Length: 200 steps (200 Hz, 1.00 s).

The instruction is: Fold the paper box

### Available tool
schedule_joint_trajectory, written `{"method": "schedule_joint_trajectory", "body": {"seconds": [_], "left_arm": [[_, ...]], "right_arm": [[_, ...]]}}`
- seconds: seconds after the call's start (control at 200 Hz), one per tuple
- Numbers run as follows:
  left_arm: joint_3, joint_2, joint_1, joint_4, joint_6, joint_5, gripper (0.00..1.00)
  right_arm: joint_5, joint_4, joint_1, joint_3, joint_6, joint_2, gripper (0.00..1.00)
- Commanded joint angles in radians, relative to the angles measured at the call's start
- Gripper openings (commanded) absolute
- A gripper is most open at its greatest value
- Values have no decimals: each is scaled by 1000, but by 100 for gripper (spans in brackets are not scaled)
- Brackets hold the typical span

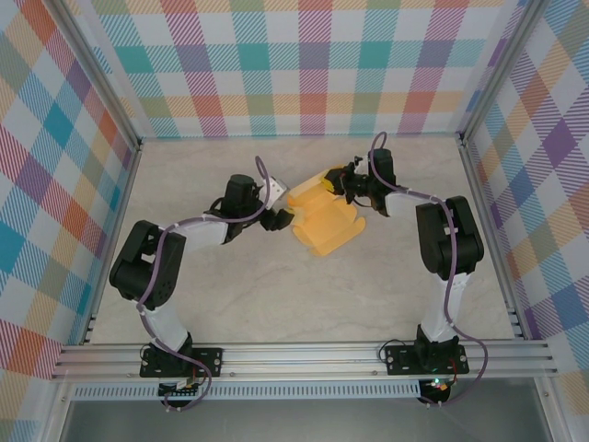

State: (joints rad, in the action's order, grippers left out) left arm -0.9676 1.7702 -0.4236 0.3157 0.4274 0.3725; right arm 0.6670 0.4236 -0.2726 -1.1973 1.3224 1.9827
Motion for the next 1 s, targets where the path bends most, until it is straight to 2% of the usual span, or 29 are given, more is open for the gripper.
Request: {"method": "schedule_joint_trajectory", "body": {"seconds": [0.0,0.1,0.18,0.37,0.6,0.685,0.815,0.995], "left_arm": [[-23,16,-22,8,4,-47,72],[-28,23,-37,-9,-16,-66,69],[-27,28,-58,-7,-48,-89,62],[107,5,-127,230,-204,-237,61],[126,41,-174,301,-237,-329,56],[140,50,-187,342,-268,-363,52],[130,71,-229,346,-297,-417,38],[114,92,-275,364,-361,-545,38]], "right_arm": [[18,38,1,16,-11,10,0],[19,44,1,21,-12,8,0],[17,51,1,30,-14,4,0],[16,127,1,87,-1,-4,0],[17,198,1,148,14,-8,0],[8,248,1,172,27,-16,0],[-10,290,0,212,33,-34,0],[-64,340,-12,281,64,-76,0]]}}
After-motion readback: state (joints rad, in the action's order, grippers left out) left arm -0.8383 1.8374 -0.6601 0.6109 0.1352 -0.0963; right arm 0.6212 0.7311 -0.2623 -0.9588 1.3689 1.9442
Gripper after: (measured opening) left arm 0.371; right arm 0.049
